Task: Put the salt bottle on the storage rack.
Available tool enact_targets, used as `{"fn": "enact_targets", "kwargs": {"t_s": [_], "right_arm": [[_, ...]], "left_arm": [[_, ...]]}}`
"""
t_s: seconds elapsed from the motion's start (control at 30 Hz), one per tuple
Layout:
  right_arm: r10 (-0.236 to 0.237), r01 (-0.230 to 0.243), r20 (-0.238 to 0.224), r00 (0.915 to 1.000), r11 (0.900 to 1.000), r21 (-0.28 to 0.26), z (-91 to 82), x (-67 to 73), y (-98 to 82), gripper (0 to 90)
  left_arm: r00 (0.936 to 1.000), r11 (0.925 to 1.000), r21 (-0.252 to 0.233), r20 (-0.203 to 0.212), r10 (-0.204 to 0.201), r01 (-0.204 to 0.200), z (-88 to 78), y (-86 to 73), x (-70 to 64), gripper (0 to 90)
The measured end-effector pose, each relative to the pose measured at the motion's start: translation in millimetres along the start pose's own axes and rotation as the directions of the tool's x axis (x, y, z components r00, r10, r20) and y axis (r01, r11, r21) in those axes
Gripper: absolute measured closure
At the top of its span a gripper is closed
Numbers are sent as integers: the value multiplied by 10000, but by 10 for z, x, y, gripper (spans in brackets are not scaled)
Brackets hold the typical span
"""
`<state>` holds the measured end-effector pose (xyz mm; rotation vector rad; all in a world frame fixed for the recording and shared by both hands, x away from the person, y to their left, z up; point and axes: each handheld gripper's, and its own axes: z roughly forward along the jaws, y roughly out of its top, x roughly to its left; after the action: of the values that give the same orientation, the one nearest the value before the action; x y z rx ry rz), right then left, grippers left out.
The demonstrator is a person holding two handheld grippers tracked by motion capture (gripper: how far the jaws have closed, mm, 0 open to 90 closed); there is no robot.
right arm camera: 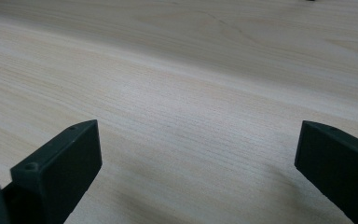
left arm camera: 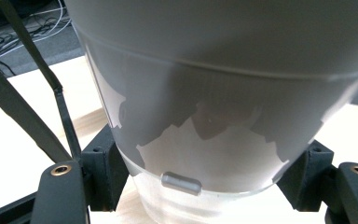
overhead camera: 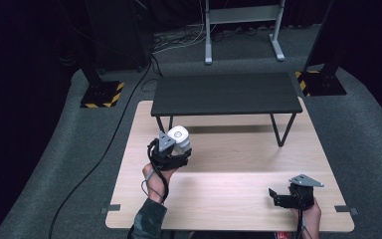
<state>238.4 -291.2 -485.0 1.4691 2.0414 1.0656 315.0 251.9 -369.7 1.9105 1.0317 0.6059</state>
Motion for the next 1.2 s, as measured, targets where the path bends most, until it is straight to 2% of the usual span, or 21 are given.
{"fn": "enact_targets", "kwargs": {"t_s": [0.43,1.2], "right_arm": [[-6,6,-21,10000,10000,10,4,-7,3,0],[2,-2,-37,10000,10000,65,9,-12,13,0]], "left_arm": [[9996,9998,137,232,-133,129,77,141,97,282],[9990,9997,235,434,-100,90,116,359,189,282]]}}
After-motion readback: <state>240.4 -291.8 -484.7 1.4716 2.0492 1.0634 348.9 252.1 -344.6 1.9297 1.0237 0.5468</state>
